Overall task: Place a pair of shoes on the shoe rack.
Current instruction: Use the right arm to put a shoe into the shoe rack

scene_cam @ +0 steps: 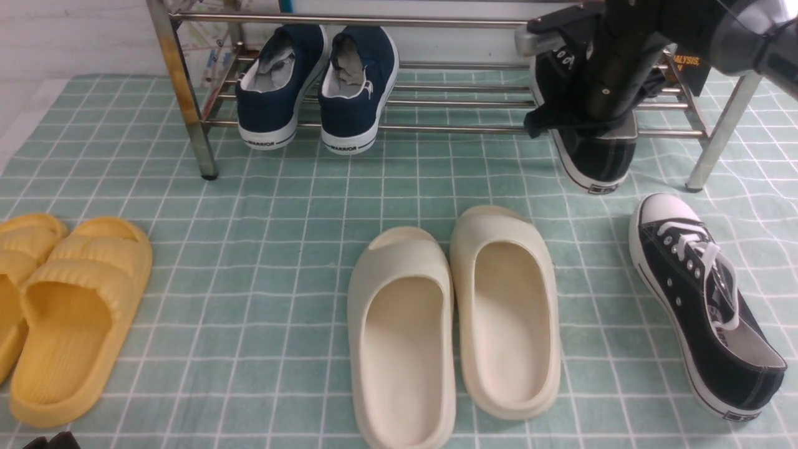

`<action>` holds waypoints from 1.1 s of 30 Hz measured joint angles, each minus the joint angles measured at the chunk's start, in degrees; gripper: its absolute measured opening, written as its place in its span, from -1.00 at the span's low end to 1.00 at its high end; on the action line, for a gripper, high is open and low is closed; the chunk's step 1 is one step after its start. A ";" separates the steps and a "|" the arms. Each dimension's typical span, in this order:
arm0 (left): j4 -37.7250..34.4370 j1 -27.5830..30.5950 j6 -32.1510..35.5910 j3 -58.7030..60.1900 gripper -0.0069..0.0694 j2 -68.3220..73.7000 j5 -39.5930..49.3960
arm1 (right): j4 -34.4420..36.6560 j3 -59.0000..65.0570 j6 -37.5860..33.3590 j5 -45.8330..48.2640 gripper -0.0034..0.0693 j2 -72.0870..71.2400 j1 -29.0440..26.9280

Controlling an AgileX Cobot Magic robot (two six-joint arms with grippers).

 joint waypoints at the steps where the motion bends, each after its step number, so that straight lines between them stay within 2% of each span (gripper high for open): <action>1: 0.00 0.00 0.00 0.00 -0.39 0.00 0.00 | 0.00 -1.11 -0.41 0.07 -0.86 0.70 0.00; 9: 0.00 0.00 0.00 0.00 -0.37 0.00 0.00 | 1.05 -7.19 -1.77 -0.84 -0.86 5.48 -1.52; 15: 0.00 0.00 0.00 0.00 -0.37 0.00 0.00 | 6.34 -7.58 -1.77 -3.12 -0.78 5.99 -3.39; 17: 0.00 0.00 0.00 0.00 -0.37 0.00 0.00 | 7.53 -7.88 -1.77 -5.43 -0.61 5.99 -3.79; 18: 0.00 0.00 0.00 0.00 -0.37 0.00 0.00 | 7.53 -7.95 -1.77 -5.58 -0.60 5.99 -3.79; 19: 0.00 0.00 0.00 0.00 -0.37 0.00 0.00 | 7.60 -8.08 -1.77 -6.10 -0.46 5.80 -3.93; 22: 0.00 0.00 0.00 0.00 -0.37 0.00 0.00 | 7.54 -8.35 -1.77 -4.85 -0.21 5.53 -3.97; 24: 0.00 0.00 0.00 0.00 -0.37 0.00 0.00 | 7.54 -8.61 -1.77 -1.83 0.09 4.61 -3.97; 25: 0.00 0.00 0.00 0.00 -0.37 0.00 0.00 | 7.54 -8.70 -1.85 -1.56 0.10 4.37 -3.97; 26: 0.00 0.00 0.00 0.00 -0.37 0.00 0.00 | 7.54 -9.11 -2.34 1.06 0.22 3.28 -3.97; 30: 0.00 0.00 0.00 0.00 -0.37 0.00 0.00 | 7.54 -9.49 -6.34 5.75 0.33 -0.69 -3.97; 33: 0.00 0.00 0.00 0.00 -0.36 0.00 0.00 | 7.26 -8.43 -9.65 6.43 0.26 -4.87 -3.97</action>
